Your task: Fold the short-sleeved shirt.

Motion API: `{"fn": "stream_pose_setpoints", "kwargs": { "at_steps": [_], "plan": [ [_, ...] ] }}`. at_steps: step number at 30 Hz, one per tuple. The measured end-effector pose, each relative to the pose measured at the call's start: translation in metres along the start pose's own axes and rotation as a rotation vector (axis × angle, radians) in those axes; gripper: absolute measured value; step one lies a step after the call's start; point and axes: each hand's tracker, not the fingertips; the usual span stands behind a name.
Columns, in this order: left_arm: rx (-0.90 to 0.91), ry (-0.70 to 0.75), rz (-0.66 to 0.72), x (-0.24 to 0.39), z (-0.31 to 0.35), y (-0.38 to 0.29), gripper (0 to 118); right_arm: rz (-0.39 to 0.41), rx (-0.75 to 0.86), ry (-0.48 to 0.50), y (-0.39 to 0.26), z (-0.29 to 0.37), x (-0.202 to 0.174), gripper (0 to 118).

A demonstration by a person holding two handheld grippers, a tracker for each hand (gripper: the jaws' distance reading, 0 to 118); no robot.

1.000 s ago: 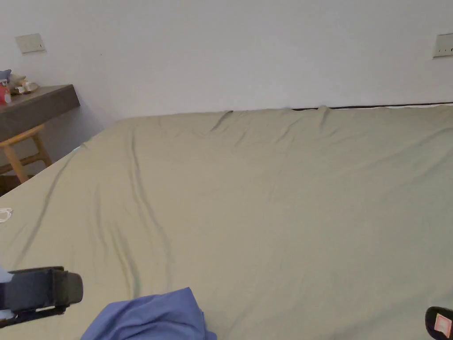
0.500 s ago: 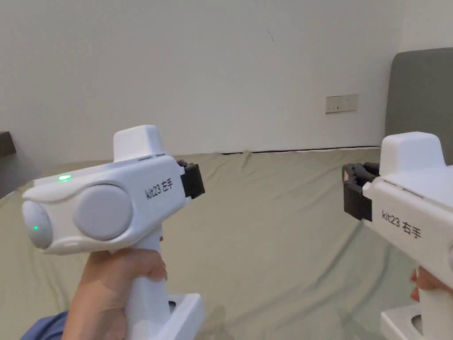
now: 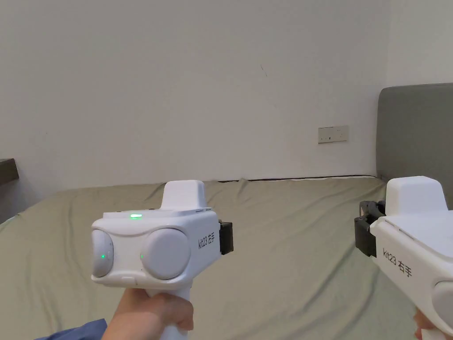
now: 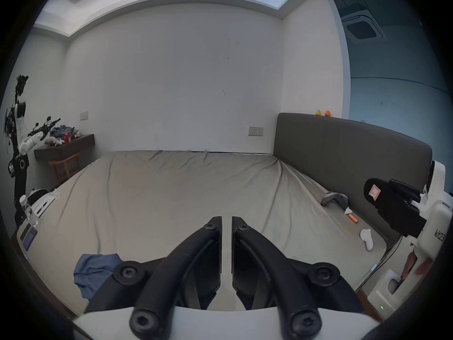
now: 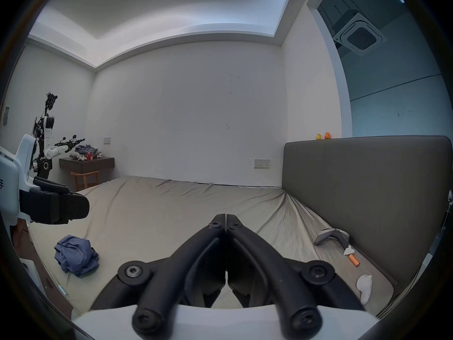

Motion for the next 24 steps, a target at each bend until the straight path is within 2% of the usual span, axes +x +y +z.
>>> {"fn": "stream_pose_setpoints", "kwargs": {
  "at_steps": [4, 9, 10, 11, 12, 13, 14, 15, 16, 17, 18, 19, 20, 21, 24],
  "plan": [
    [0.011, 0.014, 0.008, -0.004, 0.007, 0.002, 4, 0.022, 0.015, 0.002, 0.002, 0.001, -0.004, 0],
    [0.013, 0.05, -0.009, -0.004, 0.01, 0.001, 4, 0.003, 0.015, 0.005, 0.003, 0.003, -0.004, 0],
    [0.006, 0.06, -0.009, -0.003, 0.012, 0.001, 9, 0.01, 0.019, 0.0, 0.003, 0.003, -0.004, 0],
    [0.006, 0.06, -0.005, -0.003, 0.013, 0.001, 26, 0.017, 0.021, -0.009, 0.004, 0.003, -0.004, 7],
    [0.008, 0.052, 0.011, -0.005, 0.011, 0.002, 49, 0.036, 0.031, -0.02, 0.007, 0.003, -0.006, 26],
    [0.015, 0.027, 0.056, -0.007, 0.011, 0.002, 82, 0.024, 0.027, -0.029, 0.007, 0.004, -0.006, 58],
    [0.022, -0.006, 0.087, -0.009, 0.011, 0.0, 117, 0.014, 0.048, -0.03, 0.007, 0.004, -0.005, 103],
    [0.045, -0.037, 0.119, -0.011, 0.011, -0.001, 116, 0.0, 0.059, -0.047, 0.008, 0.003, -0.005, 118],
    [0.066, -0.089, 0.152, -0.016, 0.017, -0.005, 117, -0.045, 0.013, -0.037, 0.004, 0.004, -0.006, 118],
    [0.053, -0.132, 0.178, -0.019, 0.016, -0.007, 118, 0.063, 0.202, -0.091, 0.019, 0.01, -0.006, 118],
    [0.042, -0.146, 0.192, -0.02, 0.016, -0.008, 118, -0.056, 0.095, -0.057, 0.012, 0.006, -0.004, 118],
    [0.04, -0.137, 0.189, -0.02, 0.018, -0.01, 118, -0.002, 0.064, -0.052, 0.017, 0.005, -0.003, 118],
    [0.044, -0.12, 0.179, -0.016, 0.02, -0.006, 118, 0.006, 0.084, -0.051, 0.023, 0.005, -0.001, 118],
    [0.064, -0.078, 0.148, -0.012, 0.023, -0.005, 118, -0.051, 0.051, -0.017, 0.017, 0.004, 0.002, 118],
    [0.06, 0.011, 0.042, -0.001, 0.03, -0.003, 118, -0.083, 0.043, 0.021, 0.02, 0.006, 0.008, 118]
  ]
}}
